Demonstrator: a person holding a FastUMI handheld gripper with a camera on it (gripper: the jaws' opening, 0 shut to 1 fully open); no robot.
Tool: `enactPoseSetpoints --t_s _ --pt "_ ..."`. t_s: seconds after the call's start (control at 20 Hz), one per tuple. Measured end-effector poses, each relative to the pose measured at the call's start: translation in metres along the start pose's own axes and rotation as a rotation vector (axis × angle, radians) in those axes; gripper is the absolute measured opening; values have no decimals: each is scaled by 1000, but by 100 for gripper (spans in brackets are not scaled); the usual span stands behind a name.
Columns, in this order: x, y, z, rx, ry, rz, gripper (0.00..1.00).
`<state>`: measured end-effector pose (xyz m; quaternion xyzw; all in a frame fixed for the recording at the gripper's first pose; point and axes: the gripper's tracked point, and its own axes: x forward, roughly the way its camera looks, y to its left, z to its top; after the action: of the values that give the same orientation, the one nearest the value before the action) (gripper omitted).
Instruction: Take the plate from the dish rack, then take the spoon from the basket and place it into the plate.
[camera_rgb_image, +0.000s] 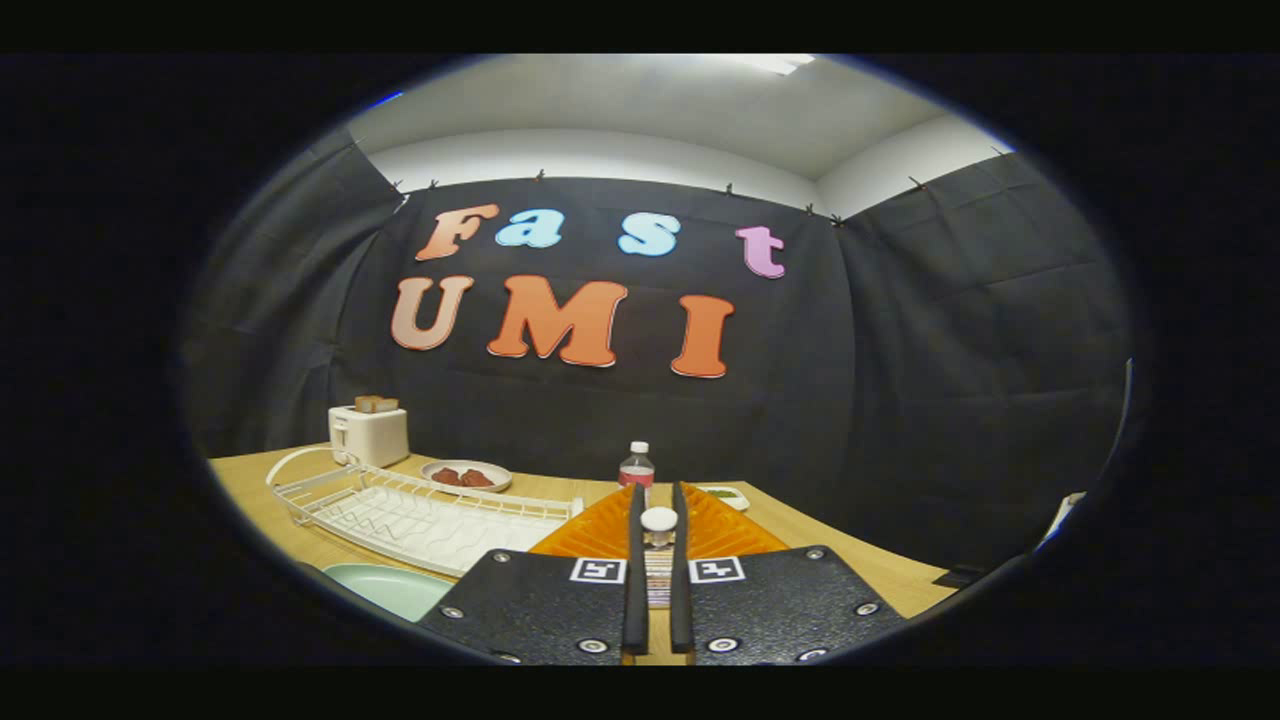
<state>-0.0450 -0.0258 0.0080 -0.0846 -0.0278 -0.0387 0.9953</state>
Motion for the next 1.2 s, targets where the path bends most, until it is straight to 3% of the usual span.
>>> enactPoseSetpoints --t_s 0.65,1.2 --pt "-76 95 19 51 -8 180 8" --pt "-92 162 -33 82 79 309 9"
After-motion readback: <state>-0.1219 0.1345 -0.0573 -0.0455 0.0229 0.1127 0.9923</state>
